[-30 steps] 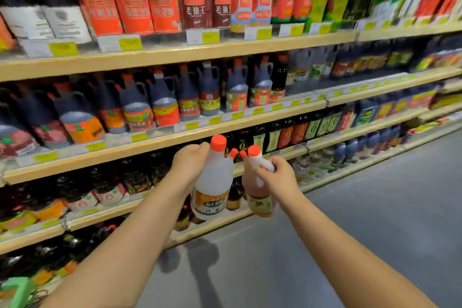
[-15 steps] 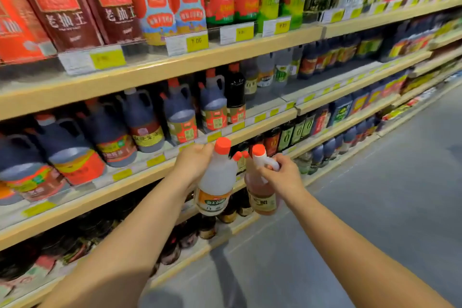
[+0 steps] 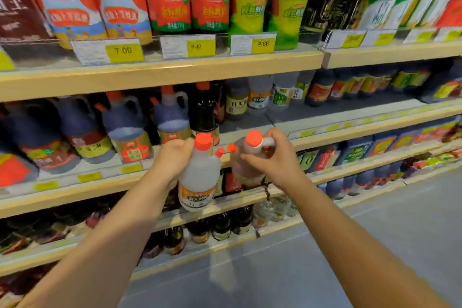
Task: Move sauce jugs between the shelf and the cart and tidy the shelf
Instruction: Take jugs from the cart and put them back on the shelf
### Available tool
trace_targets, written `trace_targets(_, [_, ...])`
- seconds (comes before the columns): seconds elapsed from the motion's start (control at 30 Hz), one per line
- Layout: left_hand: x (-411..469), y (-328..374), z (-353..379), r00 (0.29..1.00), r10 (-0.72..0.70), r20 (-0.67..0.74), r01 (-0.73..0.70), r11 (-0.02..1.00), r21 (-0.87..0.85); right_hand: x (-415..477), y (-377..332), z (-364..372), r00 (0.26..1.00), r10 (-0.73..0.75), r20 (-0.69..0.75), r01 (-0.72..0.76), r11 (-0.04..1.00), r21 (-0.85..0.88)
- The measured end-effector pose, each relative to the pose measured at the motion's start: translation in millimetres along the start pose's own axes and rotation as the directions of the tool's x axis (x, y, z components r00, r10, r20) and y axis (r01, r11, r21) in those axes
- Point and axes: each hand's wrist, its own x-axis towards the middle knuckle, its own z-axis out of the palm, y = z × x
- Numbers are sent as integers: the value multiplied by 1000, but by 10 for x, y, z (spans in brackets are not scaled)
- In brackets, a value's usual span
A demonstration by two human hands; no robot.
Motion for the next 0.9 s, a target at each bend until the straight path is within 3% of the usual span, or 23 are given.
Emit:
trace_targets(0.17, [63, 150, 260, 989, -90, -115, 82, 994, -77, 492, 144, -260, 980, -199, -16, 199, 980, -7])
trace_targets(0.27, [160, 188, 401, 984, -136, -118, 116, 980, -162, 797, 263, -284, 972, -232, -42, 233, 972, 23])
trace_targets(0.4, [385, 171, 582, 985, -105, -139, 87, 988, -129, 1244, 498, -171, 968, -244, -56, 246, 969, 26])
trace_targets(0.63, [576, 178, 818, 989, -93, -111, 72, 981, -180, 1778, 750, 11, 991, -124, -39, 129, 980, 152])
trace_targets(0.73, [619, 209, 888, 987, -108, -116, 81, 972, -220, 2016, 801, 76, 1000, -1, -27, 6, 980, 197])
trace_targets(0.9, [658, 148, 1040, 983, -153, -97, 125, 960, -249, 2162, 1067, 205, 998, 33, -57, -19, 974, 227])
